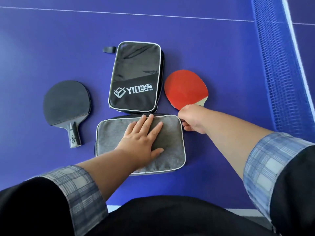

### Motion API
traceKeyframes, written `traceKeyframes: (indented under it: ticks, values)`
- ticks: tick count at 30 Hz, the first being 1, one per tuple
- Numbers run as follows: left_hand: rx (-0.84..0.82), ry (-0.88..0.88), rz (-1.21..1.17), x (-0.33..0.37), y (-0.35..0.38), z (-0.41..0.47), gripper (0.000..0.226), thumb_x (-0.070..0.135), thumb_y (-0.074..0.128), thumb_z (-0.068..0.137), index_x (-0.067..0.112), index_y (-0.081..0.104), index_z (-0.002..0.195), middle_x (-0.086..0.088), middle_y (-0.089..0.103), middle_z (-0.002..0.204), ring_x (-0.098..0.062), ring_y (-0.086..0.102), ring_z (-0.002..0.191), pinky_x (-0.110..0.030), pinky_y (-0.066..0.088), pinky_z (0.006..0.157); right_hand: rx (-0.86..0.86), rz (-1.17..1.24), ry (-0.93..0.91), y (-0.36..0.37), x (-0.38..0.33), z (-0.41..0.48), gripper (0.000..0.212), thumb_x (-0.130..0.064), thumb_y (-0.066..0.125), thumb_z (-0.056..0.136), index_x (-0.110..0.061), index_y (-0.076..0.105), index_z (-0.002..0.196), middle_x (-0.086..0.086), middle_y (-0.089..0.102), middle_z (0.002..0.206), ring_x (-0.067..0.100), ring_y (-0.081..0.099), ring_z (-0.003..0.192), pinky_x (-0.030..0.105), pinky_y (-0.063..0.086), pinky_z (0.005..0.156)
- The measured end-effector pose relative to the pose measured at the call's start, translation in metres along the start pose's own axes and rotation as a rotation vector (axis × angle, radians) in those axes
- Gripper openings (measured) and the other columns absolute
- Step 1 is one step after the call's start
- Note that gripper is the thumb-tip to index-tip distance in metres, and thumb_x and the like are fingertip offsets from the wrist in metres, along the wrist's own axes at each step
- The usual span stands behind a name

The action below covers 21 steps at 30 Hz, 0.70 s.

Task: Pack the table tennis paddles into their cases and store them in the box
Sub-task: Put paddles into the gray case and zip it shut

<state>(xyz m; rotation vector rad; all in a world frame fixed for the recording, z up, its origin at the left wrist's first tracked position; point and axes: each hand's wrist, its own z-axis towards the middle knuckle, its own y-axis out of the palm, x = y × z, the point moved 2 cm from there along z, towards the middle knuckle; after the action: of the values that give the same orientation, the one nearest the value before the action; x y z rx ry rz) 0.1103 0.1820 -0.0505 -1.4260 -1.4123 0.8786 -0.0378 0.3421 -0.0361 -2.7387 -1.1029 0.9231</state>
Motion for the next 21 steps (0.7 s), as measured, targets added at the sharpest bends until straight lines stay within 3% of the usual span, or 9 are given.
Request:
traceKeyframes:
  ticks: [3, 6, 9, 12, 15, 17, 19, 21]
  values:
    - [0.010, 0.024, -0.051, -0.005, -0.003, 0.001, 0.082, 0.075, 0.012, 0.083, 0.036, 0.002, 0.154, -0.004, 0.001, 0.165, -0.023, -0.003, 0.149, -0.040, -0.003, 0.118, -0.031, -0.024, 0.030, -0.005, 0.003, -0.004, 0.021, -0.003, 0.041, 0.089, -0.016, 0.046, 0.074, 0.001, 0.042, 0.067, 0.013, 0.038, 0.055, 0.024, 0.038, 0.048]
    - [0.005, 0.071, -0.056, -0.005, 0.000, -0.003, 0.081, 0.069, 0.018, 0.086, 0.031, 0.008, 0.156, -0.002, 0.004, 0.165, -0.024, -0.001, 0.151, -0.040, -0.008, 0.118, -0.033, -0.221, 0.065, -0.012, -0.003, -0.005, 0.017, -0.003, 0.041, 0.089, -0.016, 0.052, 0.084, 0.002, 0.041, 0.068, 0.014, 0.034, 0.056, 0.022, 0.033, 0.045]
    - [0.106, 0.112, -0.093, -0.003, 0.002, -0.006, 0.077, 0.061, 0.034, 0.088, 0.022, 0.026, 0.154, -0.001, 0.025, 0.161, -0.026, 0.020, 0.148, -0.045, 0.008, 0.121, -0.015, -0.516, 0.054, -0.008, -0.024, 0.000, 0.026, -0.008, 0.036, 0.086, -0.019, 0.059, 0.091, 0.006, 0.047, 0.069, 0.016, 0.029, 0.048, 0.014, 0.027, 0.040]
    - [0.183, 0.136, -0.127, -0.004, 0.003, -0.006, 0.073, 0.057, 0.044, 0.088, 0.019, 0.038, 0.150, -0.001, 0.038, 0.156, -0.027, 0.035, 0.142, -0.049, 0.022, 0.118, 0.016, -0.662, -0.090, 0.009, -0.047, 0.008, 0.025, -0.010, 0.037, 0.084, -0.021, 0.057, 0.074, 0.005, 0.050, 0.060, 0.015, 0.028, 0.040, 0.015, 0.024, 0.040]
    - [0.146, 0.135, -0.190, -0.006, -0.001, -0.004, 0.068, 0.055, 0.046, 0.092, 0.020, 0.038, 0.150, 0.000, 0.039, 0.155, -0.025, 0.034, 0.142, -0.046, 0.020, 0.119, 0.033, -0.692, -0.232, 0.027, -0.055, 0.015, 0.021, -0.009, 0.044, 0.083, -0.018, 0.050, 0.065, -0.001, 0.057, 0.058, 0.021, 0.044, 0.051, 0.021, 0.031, 0.044]
    - [0.186, 0.072, -0.386, -0.009, -0.015, 0.004, 0.054, 0.045, 0.051, 0.095, 0.019, 0.049, 0.142, -0.003, 0.053, 0.140, -0.027, 0.047, 0.129, -0.042, 0.030, 0.113, 0.085, -0.674, -0.277, 0.030, -0.051, 0.016, 0.015, -0.015, 0.050, 0.086, -0.020, 0.057, 0.074, -0.002, 0.064, 0.070, 0.019, 0.053, 0.062, 0.027, 0.034, 0.051]
    - [0.234, -0.109, -0.634, -0.014, -0.036, 0.028, 0.042, 0.035, 0.055, 0.095, 0.020, 0.055, 0.134, -0.004, 0.059, 0.122, -0.025, 0.057, 0.110, -0.038, 0.042, 0.099, 0.158, -0.607, -0.332, 0.029, -0.043, 0.017, 0.008, -0.019, 0.054, 0.086, -0.022, 0.060, 0.082, -0.004, 0.062, 0.072, 0.015, 0.053, 0.064, 0.029, 0.033, 0.052]
    - [0.106, -0.255, -0.710, -0.018, -0.052, 0.059, 0.039, 0.033, 0.057, 0.094, 0.023, 0.055, 0.131, 0.000, 0.058, 0.114, -0.021, 0.061, 0.100, -0.034, 0.048, 0.084, 0.215, -0.571, -0.390, 0.030, -0.036, 0.016, 0.004, -0.025, 0.056, 0.088, -0.024, 0.058, 0.091, -0.005, 0.062, 0.078, 0.014, 0.054, 0.069, 0.030, 0.033, 0.055]
